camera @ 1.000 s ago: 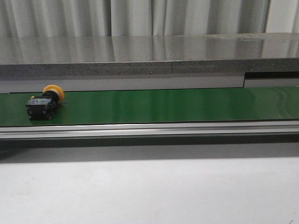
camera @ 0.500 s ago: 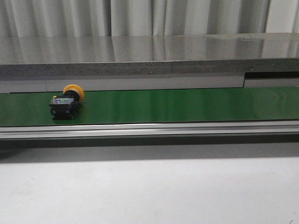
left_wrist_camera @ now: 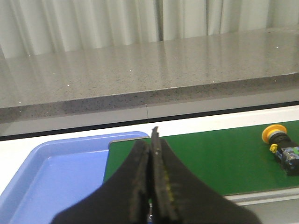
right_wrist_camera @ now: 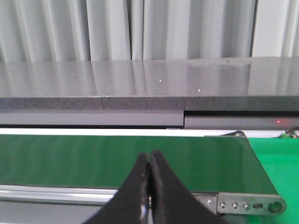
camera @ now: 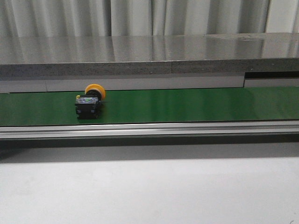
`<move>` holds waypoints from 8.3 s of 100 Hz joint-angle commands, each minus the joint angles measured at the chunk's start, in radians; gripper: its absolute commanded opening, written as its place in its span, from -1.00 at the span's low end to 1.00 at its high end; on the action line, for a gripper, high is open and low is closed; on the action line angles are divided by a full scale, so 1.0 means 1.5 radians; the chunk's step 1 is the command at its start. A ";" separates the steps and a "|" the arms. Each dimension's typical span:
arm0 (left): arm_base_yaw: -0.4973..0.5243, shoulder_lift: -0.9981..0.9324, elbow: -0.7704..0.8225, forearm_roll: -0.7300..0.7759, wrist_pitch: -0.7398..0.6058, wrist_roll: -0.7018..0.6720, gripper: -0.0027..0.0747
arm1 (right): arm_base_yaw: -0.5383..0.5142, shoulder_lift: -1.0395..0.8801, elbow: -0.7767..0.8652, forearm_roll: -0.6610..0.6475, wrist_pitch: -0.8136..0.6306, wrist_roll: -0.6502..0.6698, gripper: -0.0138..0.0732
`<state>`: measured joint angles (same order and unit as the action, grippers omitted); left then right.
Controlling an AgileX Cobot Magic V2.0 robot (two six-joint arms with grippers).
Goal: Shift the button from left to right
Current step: 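Release the button and raise the left gripper as the belt carries it, then lower the right gripper onto the button at the belt's far end and grasp, then lift the button with the right gripper and lower it into the green bin, then open the right gripper and withdraw it from the green bin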
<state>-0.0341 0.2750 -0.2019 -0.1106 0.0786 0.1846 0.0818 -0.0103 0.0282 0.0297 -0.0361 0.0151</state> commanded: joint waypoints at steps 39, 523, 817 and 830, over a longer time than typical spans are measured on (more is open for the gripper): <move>-0.007 0.006 -0.018 -0.006 -0.061 -0.003 -0.98 | -0.001 0.131 -0.236 0.013 0.131 -0.001 -0.84; -0.007 0.006 -0.018 -0.006 -0.061 -0.003 -0.99 | -0.342 1.227 -0.901 0.023 0.433 -0.273 -0.27; -0.007 0.006 -0.018 -0.006 -0.061 -0.003 -0.98 | -0.047 0.216 -0.272 0.206 0.131 -0.230 -0.84; -0.007 0.006 -0.018 -0.006 -0.061 -0.003 -0.99 | -0.047 0.216 -0.272 0.206 0.131 -0.230 -0.84</move>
<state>-0.0372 0.2750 -0.2019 -0.1106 0.0732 0.1863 0.0110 0.3080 -0.3548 0.3276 0.2478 -0.3296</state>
